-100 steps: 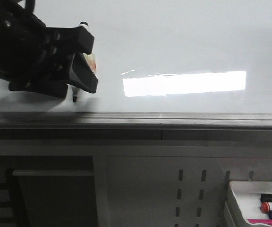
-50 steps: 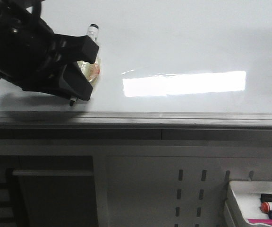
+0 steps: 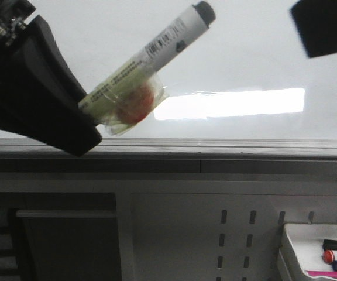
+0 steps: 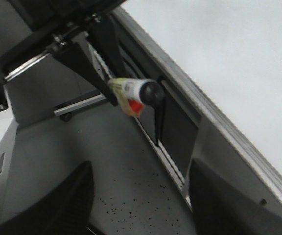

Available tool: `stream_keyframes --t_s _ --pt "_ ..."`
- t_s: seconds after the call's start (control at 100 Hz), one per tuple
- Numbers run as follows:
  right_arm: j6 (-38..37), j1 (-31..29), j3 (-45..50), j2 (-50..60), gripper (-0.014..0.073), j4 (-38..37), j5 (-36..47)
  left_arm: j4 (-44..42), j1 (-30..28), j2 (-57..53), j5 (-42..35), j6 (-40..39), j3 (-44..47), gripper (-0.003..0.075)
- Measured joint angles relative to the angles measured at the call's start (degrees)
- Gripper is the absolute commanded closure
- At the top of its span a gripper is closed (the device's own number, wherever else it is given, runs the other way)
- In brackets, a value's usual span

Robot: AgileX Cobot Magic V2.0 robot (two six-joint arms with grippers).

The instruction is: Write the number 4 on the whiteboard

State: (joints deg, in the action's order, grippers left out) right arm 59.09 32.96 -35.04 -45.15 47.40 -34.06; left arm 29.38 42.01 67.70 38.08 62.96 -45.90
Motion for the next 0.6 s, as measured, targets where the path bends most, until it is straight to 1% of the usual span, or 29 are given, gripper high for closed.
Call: stream_keyframes --t_s 0.13,0.36,0.46,0.6 --pt "2.6 5.2 0.0 -3.4 0.0207 2.4 4.7 -0.3 1.2 -0.1 0.6 4.1 0.3 0.0741" --pt "3.2 12.1 -1.1 -7.6 0.0207 3.3 9.4 -0.4 2.2 -0.1 -0.1 6.1 0.4 0.0741" --pt "3.3 13.9 -1.9 -9.5 0.0207 3.7 11.4 -0.4 2.2 -0.1 -0.1 6.7 0.5 0.0741" --pt "3.3 14.6 -4.2 -13.1 0.0207 6.1 12.7 -0.1 2.2 -0.1 -0.2 6.9 0.5 0.0741"
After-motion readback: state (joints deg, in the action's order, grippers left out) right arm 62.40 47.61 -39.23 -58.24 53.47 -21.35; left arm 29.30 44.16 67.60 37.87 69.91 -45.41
